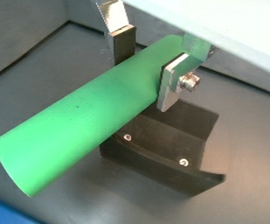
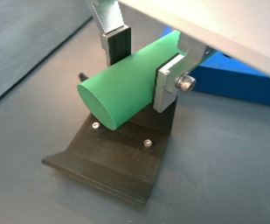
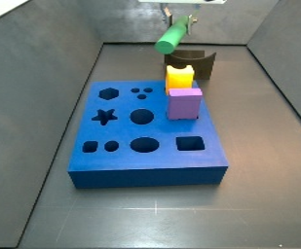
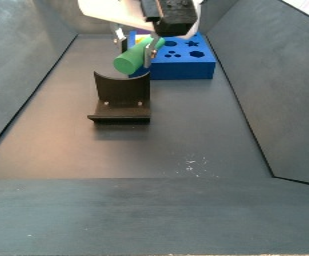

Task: Pick up the oval object. Move up. Place the oval object on the fixture. Regrasp the oval object. Move to above the board. Insert the oval object.
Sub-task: Place the oval object on the fixture.

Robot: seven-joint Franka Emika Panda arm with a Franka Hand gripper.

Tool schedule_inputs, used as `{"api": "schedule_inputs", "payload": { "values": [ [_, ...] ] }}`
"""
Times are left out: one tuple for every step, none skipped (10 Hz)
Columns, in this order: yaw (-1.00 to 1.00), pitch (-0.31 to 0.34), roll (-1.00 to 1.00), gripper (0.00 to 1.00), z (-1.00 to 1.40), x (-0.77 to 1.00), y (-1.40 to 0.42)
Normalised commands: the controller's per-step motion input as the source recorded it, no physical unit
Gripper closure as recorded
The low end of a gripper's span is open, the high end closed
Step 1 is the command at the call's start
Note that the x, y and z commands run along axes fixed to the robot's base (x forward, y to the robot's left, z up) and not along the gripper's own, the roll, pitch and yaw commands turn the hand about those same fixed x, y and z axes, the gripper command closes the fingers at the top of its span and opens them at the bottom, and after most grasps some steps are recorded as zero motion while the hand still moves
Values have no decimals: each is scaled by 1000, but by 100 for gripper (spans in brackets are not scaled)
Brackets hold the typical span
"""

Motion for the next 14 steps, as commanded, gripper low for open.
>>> {"api": "schedule_inputs", "payload": {
  "values": [
    [419,129,-1000,100,992,457,-593],
    [370,153,-1000,100,736,243,-237],
    [356,155,-1000,100,612,166,-147],
    [325,156,-1000,100,356,67,-71],
    [313,159,-1000,100,227,46,-39],
    [276,175,-1000,100,19,53,1],
    [262,187,-1000,100,9,54,14],
    [230,213,-1000,100,3,67,28],
    [205,233,-1000,100,-7,75,33],
    [176,250,-1000,100,-13,76,32],
    [142,267,-1000,100,-19,72,36],
    [90,292,-1000,100,-16,69,38],
    [42,313,-1000,100,-18,70,41],
    [4,326,-1000,100,-22,77,42]
  ]
}}
